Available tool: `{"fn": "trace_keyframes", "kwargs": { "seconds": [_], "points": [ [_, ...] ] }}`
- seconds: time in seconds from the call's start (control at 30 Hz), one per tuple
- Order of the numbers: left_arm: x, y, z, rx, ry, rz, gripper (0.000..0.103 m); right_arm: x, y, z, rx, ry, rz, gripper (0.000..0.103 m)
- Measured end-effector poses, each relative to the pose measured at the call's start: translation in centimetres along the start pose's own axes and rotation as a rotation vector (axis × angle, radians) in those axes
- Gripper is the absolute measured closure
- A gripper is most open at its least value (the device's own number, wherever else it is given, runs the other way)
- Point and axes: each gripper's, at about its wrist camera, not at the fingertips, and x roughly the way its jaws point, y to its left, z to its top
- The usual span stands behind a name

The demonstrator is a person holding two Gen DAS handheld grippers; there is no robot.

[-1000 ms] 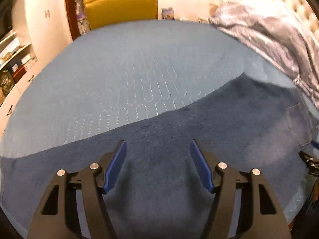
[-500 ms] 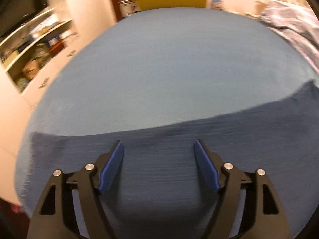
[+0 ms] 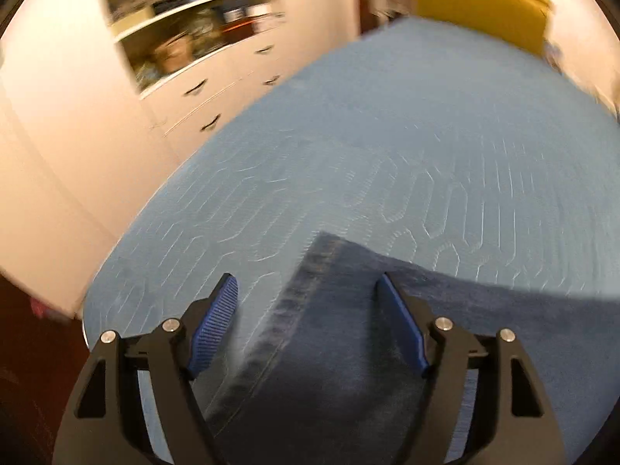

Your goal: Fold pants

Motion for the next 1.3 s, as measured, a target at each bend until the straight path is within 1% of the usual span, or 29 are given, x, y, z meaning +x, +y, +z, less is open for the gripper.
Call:
{"fn": "trace_keyframes", "kwargs": {
  "seconds": [0.03,0.07,0.13,0.17,0.2,0.23,0.27,0.3,0.33,0.37,0.4,0.43,0.47,0.5,0.53,0.57,0.6,0.63,0.7,0.77,0.83,0.87,0.9,0.93,0.97,1.0,1.03,1.07,1.3],
  "points": [
    [-0.5,0.1,-0.3,-0.023,-0.004,-0.044,0.032,0.0,0.0,0.0,0.000,0.000,-0.001,0.004],
    [-1.5,-0.1,-1.0,-0.008,-0.026,-0.102,0.033,0.0,0.0,0.0,0.000,0.000,-0.002,0.004],
    [-3.4,-1.7,-3.2,0.145,-0.082,-0.135,0.033,-0.1,0.0,0.0,-0.003,-0.004,-0.006,0.004],
    [-4.0,-2.1,-4.4,0.197,-0.098,-0.143,0.033,-0.1,0.1,0.0,-0.004,-0.004,-0.007,0.004],
    [-4.3,-2.3,-5.5,0.227,-0.102,-0.166,0.032,-0.1,0.1,0.0,-0.003,-0.004,-0.007,0.004],
    [-4.1,-2.1,-6.2,0.228,-0.091,-0.174,0.031,-0.1,0.1,0.0,-0.003,-0.004,-0.007,0.004],
    [-3.5,-1.3,-6.8,0.215,-0.065,-0.157,0.031,-0.1,0.1,0.0,-0.004,-0.005,-0.007,0.004],
    [-2.5,-0.1,-7.2,0.190,-0.036,-0.087,0.031,-0.1,0.1,0.0,-0.003,-0.004,-0.005,0.004],
    [-2.2,0.9,-7.7,0.169,-0.035,-0.049,0.031,-0.1,0.0,0.0,-0.001,-0.001,-0.003,0.004],
    [-2.2,2.1,-7.7,0.132,-0.053,-0.069,0.035,-0.1,0.0,0.0,0.001,0.002,-0.001,0.004],
    [-2.5,3.6,-7.4,0.087,-0.065,-0.075,0.037,-0.3,0.0,0.2,-0.001,0.005,0.003,0.004],
    [-2.9,4.1,-7.5,0.061,-0.070,-0.022,0.035,-0.4,-0.1,0.3,-0.006,0.006,0.003,0.004],
    [-3.3,4.8,-7.0,0.034,-0.079,0.048,0.034,-0.7,0.0,0.4,-0.021,0.000,-0.011,0.004],
    [-3.9,6.4,-6.7,-0.015,-0.100,0.082,0.034,-1.1,0.1,0.5,-0.035,-0.017,-0.041,0.004],
    [-4.1,8.0,-6.3,-0.062,-0.113,0.067,0.034,-1.8,0.4,0.6,-0.045,-0.045,-0.073,0.004],
    [-4.4,9.1,-6.3,-0.096,-0.117,0.044,0.034,-2.7,0.7,0.8,-0.054,-0.079,-0.083,0.004],
    [-4.8,10.2,-6.4,-0.121,-0.119,0.022,0.034,-4.0,1.5,1.0,-0.068,-0.122,-0.057,0.004],
    [-5.1,10.6,-6.4,-0.123,-0.122,0.018,0.034,-4.9,2.4,1.2,-0.084,-0.146,-0.027,0.004],
    [-5.3,10.5,-6.7,-0.089,-0.114,0.004,0.034,-6.8,5.1,1.6,-0.137,-0.182,0.048,0.004],
    [-5.4,9.1,-6.9,-0.070,-0.100,-0.029,0.034,-7.7,7.4,1.7,-0.161,-0.190,0.104,0.004],
    [-5.2,6.2,-8.2,-0.037,-0.062,-0.035,0.034,-8.1,9.4,1.6,-0.160,-0.173,0.180,0.004],
    [-4.6,5.4,-8.3,-0.016,-0.041,-0.026,0.034,-8.1,10.1,1.5,-0.159,-0.158,0.204,0.004],
    [-4.0,5.1,-8.6,0.008,-0.018,0.003,0.032,-8.0,11.0,1.3,-0.161,-0.141,0.221,0.004],
    [-4.2,4.3,-9.4,0.004,-0.029,0.001,0.032,-7.8,11.7,1.1,-0.167,-0.129,0.230,0.004],
    [-4.2,4.5,-9.4,-0.007,-0.030,0.000,0.030,-7.8,12.4,0.8,-0.178,-0.122,0.236,0.004],
    [-4.2,4.7,-9.5,-0.017,-0.024,0.003,0.028,-7.8,12.8,0.6,-0.186,-0.124,0.232,0.004],
    [-4.2,4.8,-9.5,-0.019,-0.023,0.009,0.024,-7.8,13.1,0.4,-0.196,-0.126,0.222,0.004],
    [-4.1,4.9,-9.5,-0.018,-0.024,0.013,0.024,-7.7,13.2,0.4,-0.204,-0.123,0.208,0.004],
    [-4.1,4.4,-9.3,0.018,-0.017,0.049,0.023,-6.0,11.8,0.1,-0.164,-0.071,0.142,0.004]
  ]
}}
